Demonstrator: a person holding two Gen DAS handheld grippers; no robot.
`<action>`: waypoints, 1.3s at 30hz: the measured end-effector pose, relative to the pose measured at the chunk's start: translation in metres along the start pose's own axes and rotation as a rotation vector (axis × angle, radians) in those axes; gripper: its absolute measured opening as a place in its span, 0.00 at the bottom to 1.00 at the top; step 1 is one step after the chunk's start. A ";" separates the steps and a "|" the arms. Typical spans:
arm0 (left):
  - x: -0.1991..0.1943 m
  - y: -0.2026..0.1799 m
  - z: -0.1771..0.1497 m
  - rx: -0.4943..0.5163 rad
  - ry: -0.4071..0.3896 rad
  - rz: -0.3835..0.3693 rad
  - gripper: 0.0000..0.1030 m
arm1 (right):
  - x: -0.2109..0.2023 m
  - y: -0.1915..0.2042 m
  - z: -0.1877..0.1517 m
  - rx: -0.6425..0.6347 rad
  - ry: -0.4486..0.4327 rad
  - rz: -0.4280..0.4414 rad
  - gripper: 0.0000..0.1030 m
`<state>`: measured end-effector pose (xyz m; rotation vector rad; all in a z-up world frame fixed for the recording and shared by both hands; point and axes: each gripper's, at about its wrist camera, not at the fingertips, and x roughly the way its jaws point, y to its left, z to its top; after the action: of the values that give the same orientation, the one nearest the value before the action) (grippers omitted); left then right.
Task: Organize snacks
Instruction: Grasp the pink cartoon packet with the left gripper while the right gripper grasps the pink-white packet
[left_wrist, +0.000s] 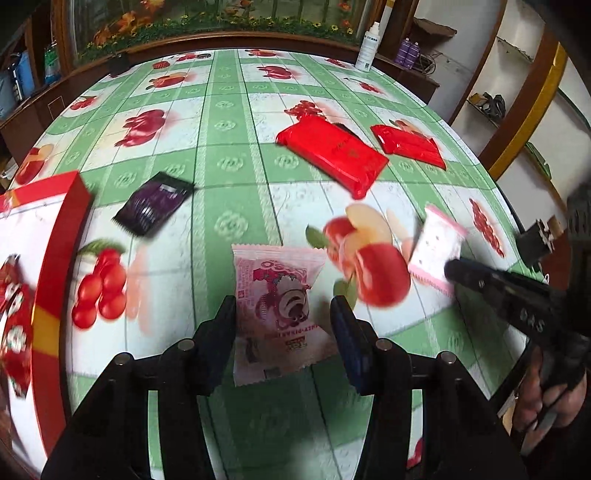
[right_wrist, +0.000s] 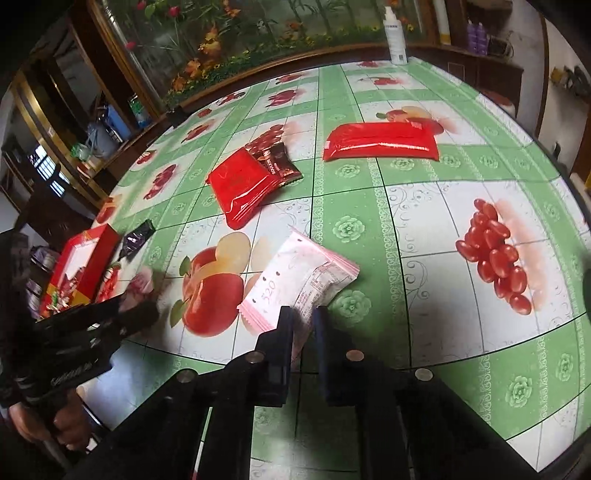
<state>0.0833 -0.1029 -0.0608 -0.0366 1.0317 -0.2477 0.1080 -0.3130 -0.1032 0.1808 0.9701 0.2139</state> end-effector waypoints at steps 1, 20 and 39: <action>-0.002 0.000 -0.003 0.000 0.001 -0.004 0.48 | 0.000 0.003 -0.001 -0.013 -0.004 -0.013 0.11; -0.026 0.026 -0.020 -0.052 -0.045 0.003 0.48 | 0.015 0.017 0.022 0.097 0.047 -0.016 0.67; -0.034 0.034 -0.021 -0.065 -0.062 -0.029 0.48 | 0.029 0.036 0.028 -0.030 0.014 -0.112 0.36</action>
<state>0.0554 -0.0602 -0.0482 -0.1173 0.9778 -0.2386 0.1433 -0.2728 -0.1018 0.0972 0.9878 0.1276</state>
